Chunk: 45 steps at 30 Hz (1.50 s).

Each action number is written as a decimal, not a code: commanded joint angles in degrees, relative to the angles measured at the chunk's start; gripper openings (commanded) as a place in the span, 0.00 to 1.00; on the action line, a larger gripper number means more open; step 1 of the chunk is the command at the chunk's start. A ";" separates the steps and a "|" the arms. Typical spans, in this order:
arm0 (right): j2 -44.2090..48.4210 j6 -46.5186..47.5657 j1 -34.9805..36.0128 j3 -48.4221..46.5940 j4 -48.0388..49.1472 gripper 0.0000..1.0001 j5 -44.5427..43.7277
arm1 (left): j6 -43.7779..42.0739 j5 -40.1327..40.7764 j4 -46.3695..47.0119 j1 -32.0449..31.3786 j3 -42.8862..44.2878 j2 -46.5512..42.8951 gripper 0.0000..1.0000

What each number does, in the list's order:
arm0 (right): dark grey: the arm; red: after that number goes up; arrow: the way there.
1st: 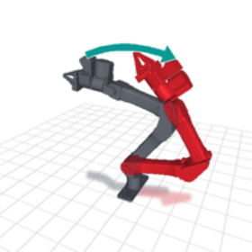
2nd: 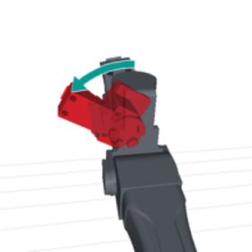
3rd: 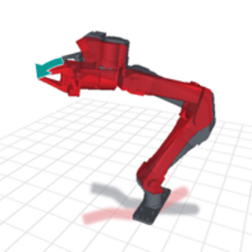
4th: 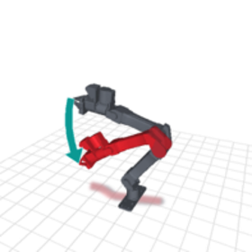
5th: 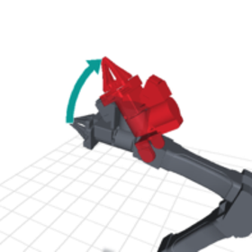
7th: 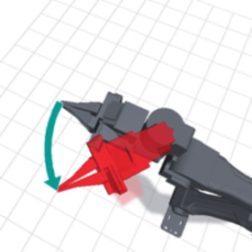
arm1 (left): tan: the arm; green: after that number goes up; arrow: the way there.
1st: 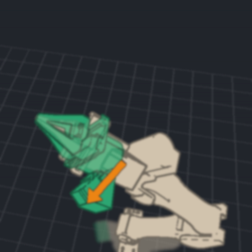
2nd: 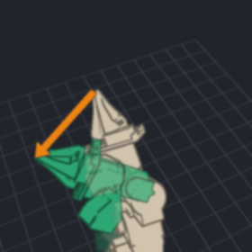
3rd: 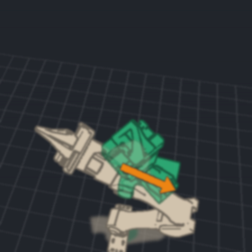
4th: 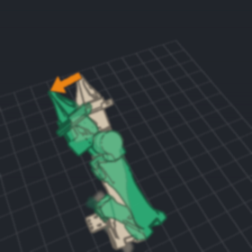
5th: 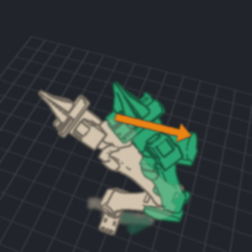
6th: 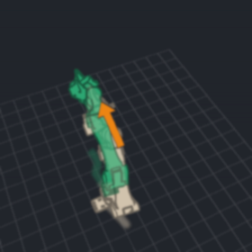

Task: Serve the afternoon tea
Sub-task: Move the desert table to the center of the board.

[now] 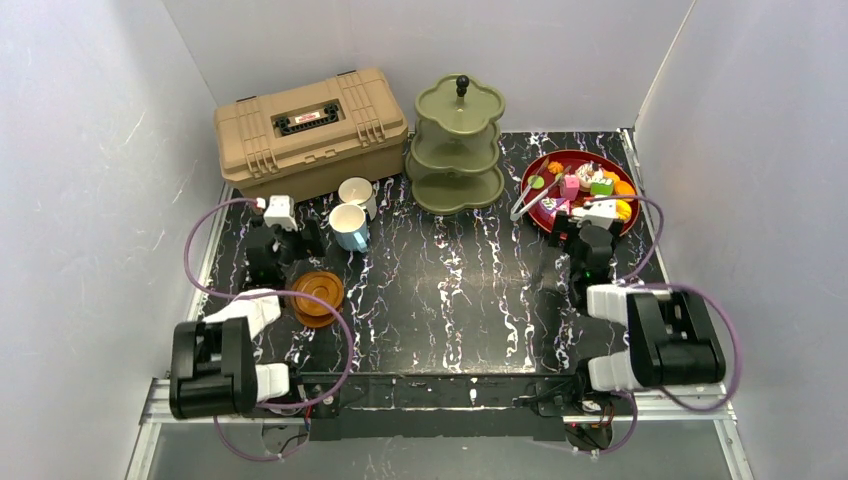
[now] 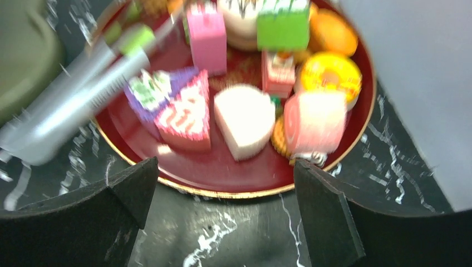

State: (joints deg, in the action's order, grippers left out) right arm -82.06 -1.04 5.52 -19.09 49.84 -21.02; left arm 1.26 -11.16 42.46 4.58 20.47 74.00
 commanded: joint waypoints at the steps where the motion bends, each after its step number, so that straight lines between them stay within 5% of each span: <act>1: 11.88 -5.17 0.18 -1.14 -5.55 1.00 0.15 | -3.70 -2.97 -18.91 0.67 6.16 -7.92 0.99; 4: 18.55 -11.87 0.12 -3.48 -13.07 1.00 -1.11 | -6.00 -6.21 -32.48 1.32 11.01 -11.26 1.00; 7: 20.00 -24.44 -0.05 -12.44 -34.01 1.00 -9.40 | -7.73 -10.30 -44.40 1.55 15.70 -12.36 0.99; 12: 13.61 -20.78 -0.09 -23.61 -43.68 1.00 1.92 | -4.93 -12.42 -58.30 1.55 25.16 -11.15 0.99; 17: 6.57 -18.43 1.10 -36.74 -52.27 1.00 4.24 | -3.18 -17.36 -70.02 1.51 37.32 -8.77 0.99; 31: -17.67 -7.58 20.61 -84.12 -65.88 1.00 2.79 | 1.03 -22.78 -78.92 1.50 52.76 -3.64 0.99; 38: -29.77 -5.55 22.40 -98.54 -66.20 1.00 5.83 | 1.36 -22.02 -79.99 1.51 55.92 -1.01 0.99; 45: -37.13 -4.69 22.47 -103.03 -61.33 1.00 6.17 | 0.47 -21.63 -80.69 1.51 56.93 -1.04 0.99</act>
State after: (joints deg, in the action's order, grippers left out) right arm -116.51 -7.22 27.77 -118.56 -14.37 -15.62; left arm 2.17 -32.21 -36.40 5.89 75.09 74.02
